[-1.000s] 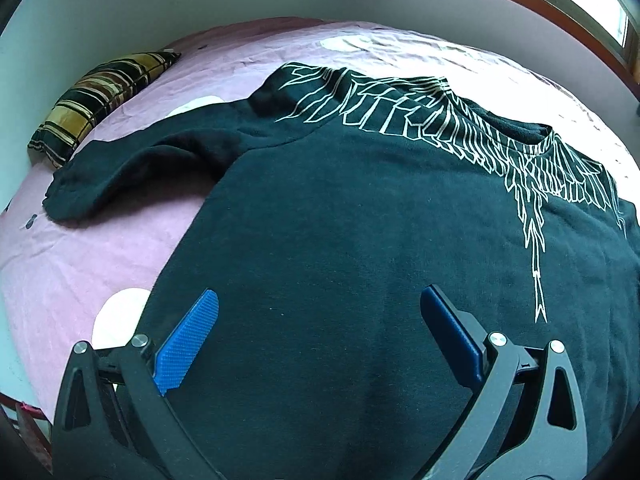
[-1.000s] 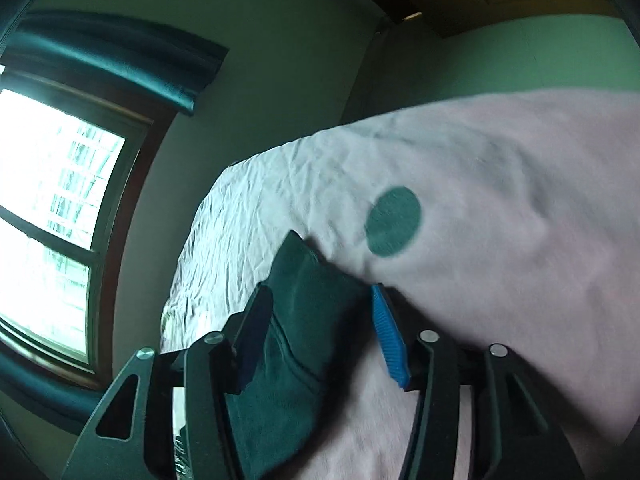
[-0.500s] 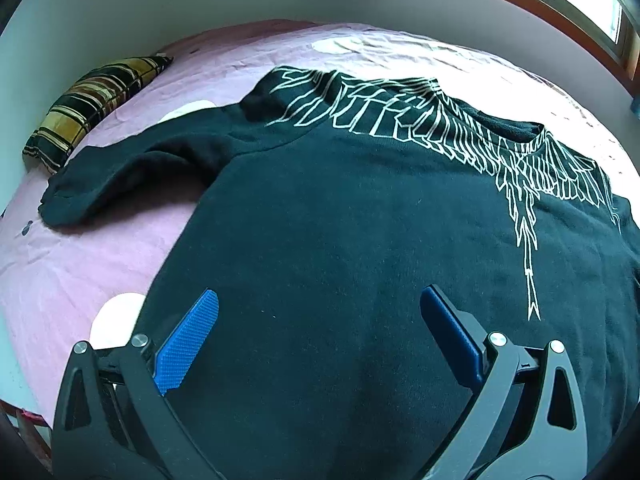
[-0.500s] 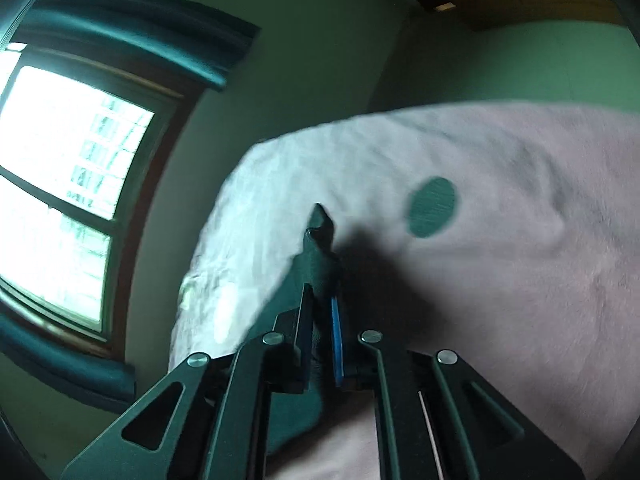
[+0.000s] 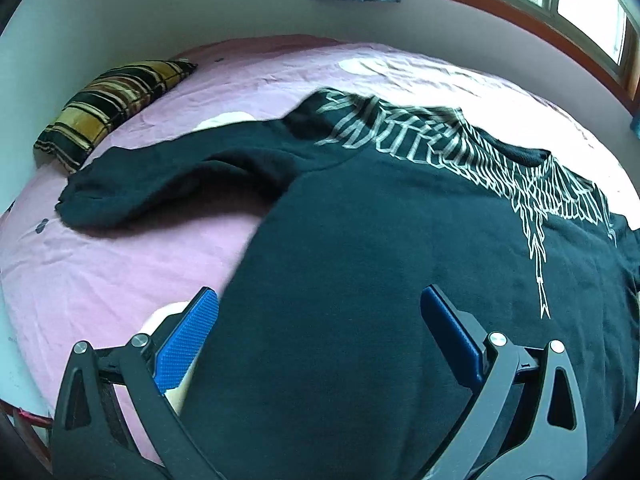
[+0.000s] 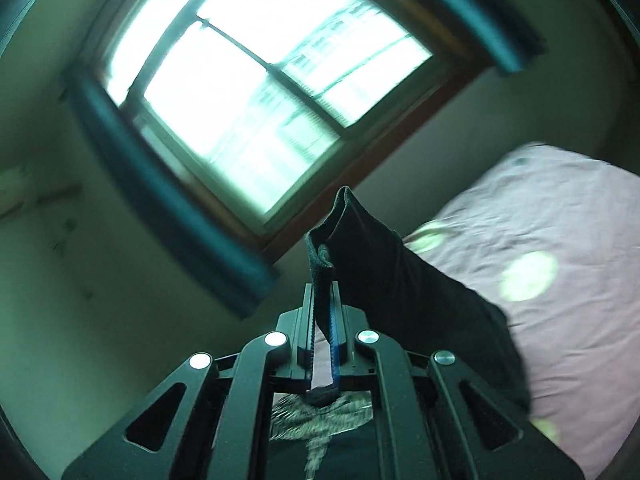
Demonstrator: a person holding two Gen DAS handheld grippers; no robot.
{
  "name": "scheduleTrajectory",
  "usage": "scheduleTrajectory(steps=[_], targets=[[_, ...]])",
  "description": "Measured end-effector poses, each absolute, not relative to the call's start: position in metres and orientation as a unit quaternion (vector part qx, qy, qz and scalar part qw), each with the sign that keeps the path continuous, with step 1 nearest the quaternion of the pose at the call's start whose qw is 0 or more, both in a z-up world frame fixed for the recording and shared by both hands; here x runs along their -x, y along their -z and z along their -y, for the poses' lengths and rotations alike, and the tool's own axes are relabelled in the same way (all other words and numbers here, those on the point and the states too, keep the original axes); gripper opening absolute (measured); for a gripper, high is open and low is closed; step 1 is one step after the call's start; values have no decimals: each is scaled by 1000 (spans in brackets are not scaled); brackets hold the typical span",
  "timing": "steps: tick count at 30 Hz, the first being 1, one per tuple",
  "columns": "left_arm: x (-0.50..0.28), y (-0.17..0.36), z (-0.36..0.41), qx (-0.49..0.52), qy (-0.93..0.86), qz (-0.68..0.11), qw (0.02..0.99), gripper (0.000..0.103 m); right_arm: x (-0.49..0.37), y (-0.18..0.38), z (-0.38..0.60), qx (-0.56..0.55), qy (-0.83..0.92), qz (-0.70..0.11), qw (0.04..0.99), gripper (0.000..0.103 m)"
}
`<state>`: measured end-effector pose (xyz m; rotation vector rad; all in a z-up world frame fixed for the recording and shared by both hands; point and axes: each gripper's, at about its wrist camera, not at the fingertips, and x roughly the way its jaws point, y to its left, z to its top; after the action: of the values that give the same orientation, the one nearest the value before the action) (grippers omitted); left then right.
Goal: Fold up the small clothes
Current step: 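Fold the held sleeve across the sweatshirt front and open the right gripper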
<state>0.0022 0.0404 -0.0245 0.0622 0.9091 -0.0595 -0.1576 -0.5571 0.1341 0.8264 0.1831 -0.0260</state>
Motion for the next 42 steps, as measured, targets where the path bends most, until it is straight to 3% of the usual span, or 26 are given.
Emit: scheduleTrajectory(steps=[6,16,30,38,40,42], targets=[[6,12,-67,-9,25,-424,905,101,63,-138,428,-339,-88,-158,923,6],[6,10,-91,1,9,-420,907,101,-29,-41,274,-259,-137,-324,900,6],[3,19,-87,-1,12,-430,903,101,-40,47,174,-164,-179,-461,853,6],[-1,25,-80,-3,15,-436,900,101,-38,63,156,-126,-183,-475,852,7],[-1,27,-76,-4,17,-439,898,101,-35,62,162,-150,-205,-480,840,16],[0,30,-71,-7,23,-442,897,101,-27,54,172,-195,-252,-488,813,17]])
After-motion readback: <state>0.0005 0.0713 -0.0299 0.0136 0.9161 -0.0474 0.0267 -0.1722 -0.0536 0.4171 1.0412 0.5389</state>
